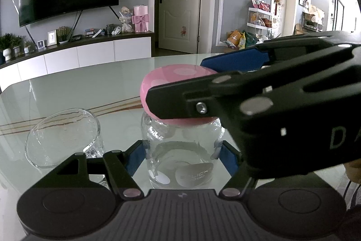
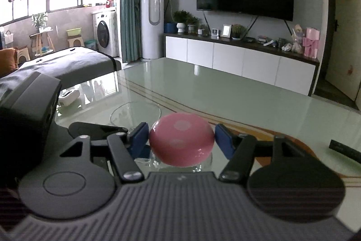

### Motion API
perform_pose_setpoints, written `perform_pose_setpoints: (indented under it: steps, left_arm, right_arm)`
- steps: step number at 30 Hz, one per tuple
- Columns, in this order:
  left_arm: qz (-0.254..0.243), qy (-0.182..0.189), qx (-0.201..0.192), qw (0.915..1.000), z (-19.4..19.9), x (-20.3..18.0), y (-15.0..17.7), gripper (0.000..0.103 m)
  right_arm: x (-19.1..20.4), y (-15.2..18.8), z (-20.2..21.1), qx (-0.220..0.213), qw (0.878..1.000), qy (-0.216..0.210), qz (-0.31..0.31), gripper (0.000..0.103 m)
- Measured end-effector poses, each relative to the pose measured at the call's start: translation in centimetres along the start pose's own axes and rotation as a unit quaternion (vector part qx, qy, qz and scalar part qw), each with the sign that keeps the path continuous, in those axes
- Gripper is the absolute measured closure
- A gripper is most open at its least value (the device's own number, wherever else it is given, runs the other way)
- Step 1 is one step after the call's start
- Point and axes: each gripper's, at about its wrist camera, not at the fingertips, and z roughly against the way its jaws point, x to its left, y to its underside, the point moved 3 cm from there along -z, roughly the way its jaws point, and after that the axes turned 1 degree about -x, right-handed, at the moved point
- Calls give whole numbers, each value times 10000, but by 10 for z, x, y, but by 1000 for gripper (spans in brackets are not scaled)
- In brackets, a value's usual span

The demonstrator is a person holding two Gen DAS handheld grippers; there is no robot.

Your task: Unscrew bottle cap and pour

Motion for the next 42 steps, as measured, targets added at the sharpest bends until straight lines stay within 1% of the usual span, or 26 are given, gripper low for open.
perform_pose_setpoints:
  steps: [6,9,11,15,21,28,42]
  left_arm:
    - [-17,-3,-4,10000,1,-1,1,29]
    - [-22,-4,-6,10000,2,-6,3,29]
    - [-16,-2,-6,10000,1,-3,2,29]
    - [-14,-2,-6,10000,1,-6,2,29]
    - [-13,-1,-4,10000,2,-5,2,29]
    - [-11,1,-4,10000,1,-4,2,29]
    - [-14,0,-4,10000,1,-4,2,29]
  right_arm:
    - [-8,-1,3,-9,9994,-339,111,38]
    - [-18,-3,4,-4,9978,-644,157,38]
    - [-24,-5,4,27,9961,-867,186,38]
    - [-29,-8,5,113,9922,-1181,390,38]
    - [-33,-16,7,224,9859,-1529,646,38]
    - [-36,-21,7,331,9809,-1754,771,38]
    - [-39,-21,5,353,9801,-1775,820,38]
